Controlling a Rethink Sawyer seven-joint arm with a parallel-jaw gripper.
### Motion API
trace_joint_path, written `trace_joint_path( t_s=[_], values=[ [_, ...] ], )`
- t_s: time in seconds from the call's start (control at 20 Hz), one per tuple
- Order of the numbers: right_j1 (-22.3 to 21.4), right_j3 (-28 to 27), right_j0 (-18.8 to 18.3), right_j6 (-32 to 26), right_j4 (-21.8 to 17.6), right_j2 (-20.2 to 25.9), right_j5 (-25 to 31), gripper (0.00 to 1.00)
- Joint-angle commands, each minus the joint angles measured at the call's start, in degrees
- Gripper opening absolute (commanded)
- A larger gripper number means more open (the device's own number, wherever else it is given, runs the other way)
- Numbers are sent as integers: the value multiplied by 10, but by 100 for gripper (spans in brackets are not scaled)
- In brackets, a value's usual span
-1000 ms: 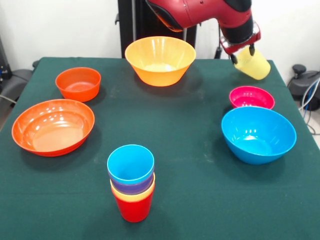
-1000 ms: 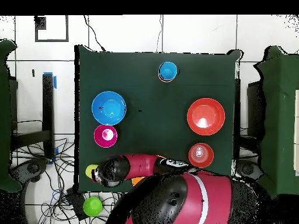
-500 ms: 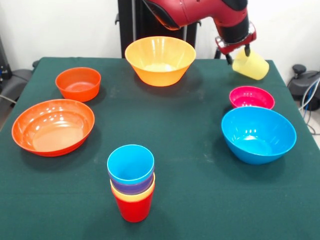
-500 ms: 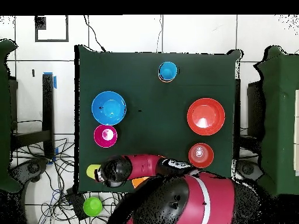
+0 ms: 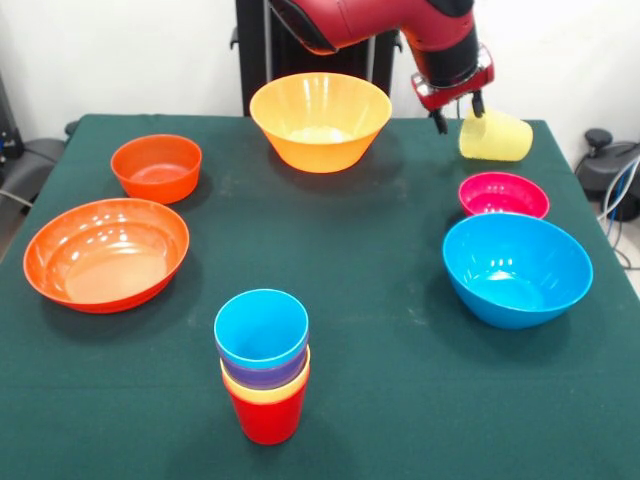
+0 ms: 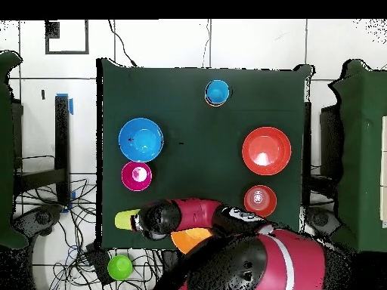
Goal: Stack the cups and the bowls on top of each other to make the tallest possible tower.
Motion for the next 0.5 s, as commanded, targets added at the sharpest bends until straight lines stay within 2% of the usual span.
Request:
trace_joint_path(
  t_s=[0.05, 0.5],
  values=[
    [-6, -55, -11, 9, -26, 2, 28, 100],
    [-6, -40, -35, 4, -24, 19, 29, 100]
  ],
)
